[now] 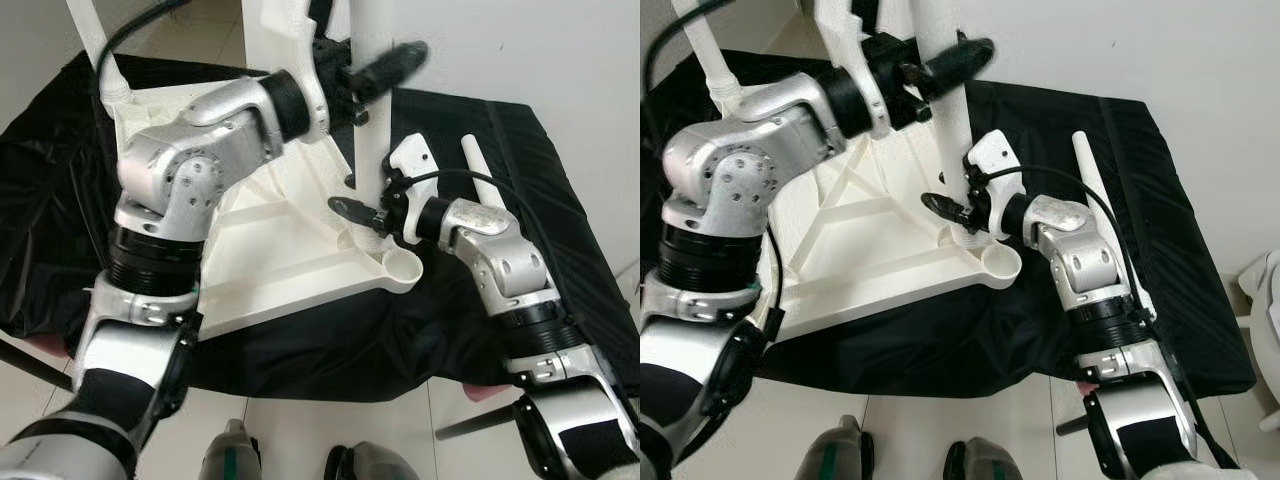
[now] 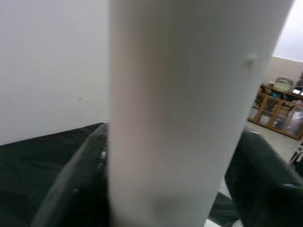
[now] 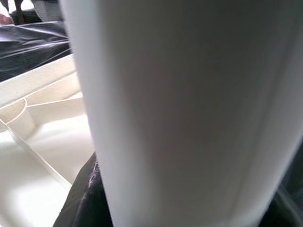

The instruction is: Building children table

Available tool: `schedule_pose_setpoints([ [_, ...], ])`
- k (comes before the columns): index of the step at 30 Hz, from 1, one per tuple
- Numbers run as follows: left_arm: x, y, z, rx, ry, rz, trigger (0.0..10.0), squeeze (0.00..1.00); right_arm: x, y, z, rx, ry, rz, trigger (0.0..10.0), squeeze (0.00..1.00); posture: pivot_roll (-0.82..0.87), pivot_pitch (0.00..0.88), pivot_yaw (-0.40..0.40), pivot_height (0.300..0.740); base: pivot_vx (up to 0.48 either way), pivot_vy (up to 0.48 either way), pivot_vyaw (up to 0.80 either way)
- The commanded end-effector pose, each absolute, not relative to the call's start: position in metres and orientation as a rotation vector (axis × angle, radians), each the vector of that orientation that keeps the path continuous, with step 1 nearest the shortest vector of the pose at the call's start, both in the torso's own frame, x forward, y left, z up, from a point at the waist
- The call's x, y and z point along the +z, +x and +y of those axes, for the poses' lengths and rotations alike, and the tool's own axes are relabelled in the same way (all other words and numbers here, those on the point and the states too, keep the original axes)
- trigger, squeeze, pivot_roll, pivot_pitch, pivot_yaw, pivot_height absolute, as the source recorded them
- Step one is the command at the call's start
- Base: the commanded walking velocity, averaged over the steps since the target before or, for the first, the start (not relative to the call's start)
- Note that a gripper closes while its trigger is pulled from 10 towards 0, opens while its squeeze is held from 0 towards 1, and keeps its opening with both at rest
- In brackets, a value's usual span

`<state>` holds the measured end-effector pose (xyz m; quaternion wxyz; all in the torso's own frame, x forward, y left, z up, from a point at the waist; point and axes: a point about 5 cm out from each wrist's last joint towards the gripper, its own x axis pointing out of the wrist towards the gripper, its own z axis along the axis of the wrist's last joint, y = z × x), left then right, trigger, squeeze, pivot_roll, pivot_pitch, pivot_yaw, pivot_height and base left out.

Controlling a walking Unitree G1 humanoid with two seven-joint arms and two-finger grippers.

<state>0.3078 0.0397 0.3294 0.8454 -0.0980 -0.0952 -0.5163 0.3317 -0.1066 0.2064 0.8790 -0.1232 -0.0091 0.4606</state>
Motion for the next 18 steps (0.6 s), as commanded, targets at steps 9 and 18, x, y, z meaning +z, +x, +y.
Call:
schedule_pose_setpoints([
  [9,0.345,0.305,0.052,-1.161,-0.341,-0.249,10.0,0.0,0.211,0.336,-0.106,0.898,-0.208,-0.042,10.0,0.0,0.02,0.009,-0.046,0.74,0.0,0.0,0.0],
  [18,0.345,0.307,0.073,-1.072,-0.383,-0.284,10.0,0.0,0.211,0.342,-0.108,0.76,-0.085,-0.069,10.0,0.0,0.03,0.001,-0.044,0.74,0.0,0.0,0.0],
])
